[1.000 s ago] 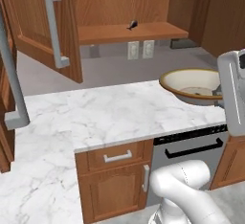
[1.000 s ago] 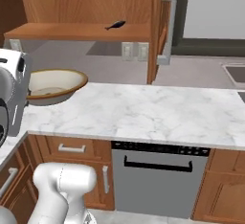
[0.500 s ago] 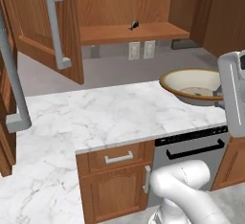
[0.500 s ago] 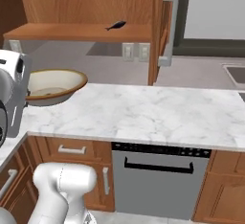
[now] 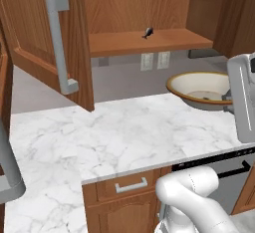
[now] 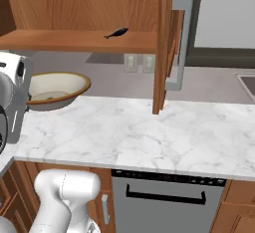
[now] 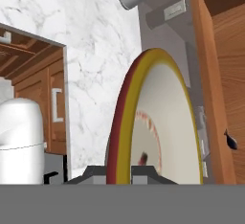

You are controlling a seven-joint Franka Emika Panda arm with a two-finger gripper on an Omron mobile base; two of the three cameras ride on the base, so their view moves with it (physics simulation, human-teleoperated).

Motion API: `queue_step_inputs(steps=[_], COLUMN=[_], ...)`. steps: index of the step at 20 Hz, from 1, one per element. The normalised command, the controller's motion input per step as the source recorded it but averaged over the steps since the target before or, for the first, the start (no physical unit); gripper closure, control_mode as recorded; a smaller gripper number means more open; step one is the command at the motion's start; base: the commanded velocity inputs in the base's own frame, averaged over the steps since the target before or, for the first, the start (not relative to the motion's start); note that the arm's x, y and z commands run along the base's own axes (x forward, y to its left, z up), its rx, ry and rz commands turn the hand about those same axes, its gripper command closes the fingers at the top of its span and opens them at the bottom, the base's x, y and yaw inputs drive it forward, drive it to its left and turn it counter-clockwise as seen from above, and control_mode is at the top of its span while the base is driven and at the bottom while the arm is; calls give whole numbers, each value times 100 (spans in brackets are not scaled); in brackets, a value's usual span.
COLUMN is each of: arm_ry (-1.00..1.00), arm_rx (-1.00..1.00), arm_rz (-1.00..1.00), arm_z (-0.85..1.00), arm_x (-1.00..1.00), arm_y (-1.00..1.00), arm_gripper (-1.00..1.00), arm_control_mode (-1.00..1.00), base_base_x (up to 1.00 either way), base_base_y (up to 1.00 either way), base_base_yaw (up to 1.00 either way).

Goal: Pick the mug and place it in the sink. Pick the bowl and place it in the open cabinet and then close the cabinet.

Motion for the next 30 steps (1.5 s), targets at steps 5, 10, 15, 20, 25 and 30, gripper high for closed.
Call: queue_step_inputs(steps=[5, 10, 15, 20, 25, 30], arm_ry=[0, 0, 0, 0, -1, -13], arm_rx=[0, 0, 0, 0, 0, 0], arm_rz=[0, 0, 0, 0, 0, 0], arm_z=[0, 0, 0, 0, 0, 11], arm_x=[0, 0, 0, 0, -4, -38], arm_y=[0, 0, 0, 0, 0, 0], arm_gripper=[100, 100, 100, 100, 100, 100], arm_control_mode=[100, 100, 100, 100, -100, -100], base_base_x=[16, 0, 0, -1, -3, 0], base_base_y=[2, 0, 0, 0, 0, 0], base_base_yaw=[0, 0, 1, 2, 3, 0])
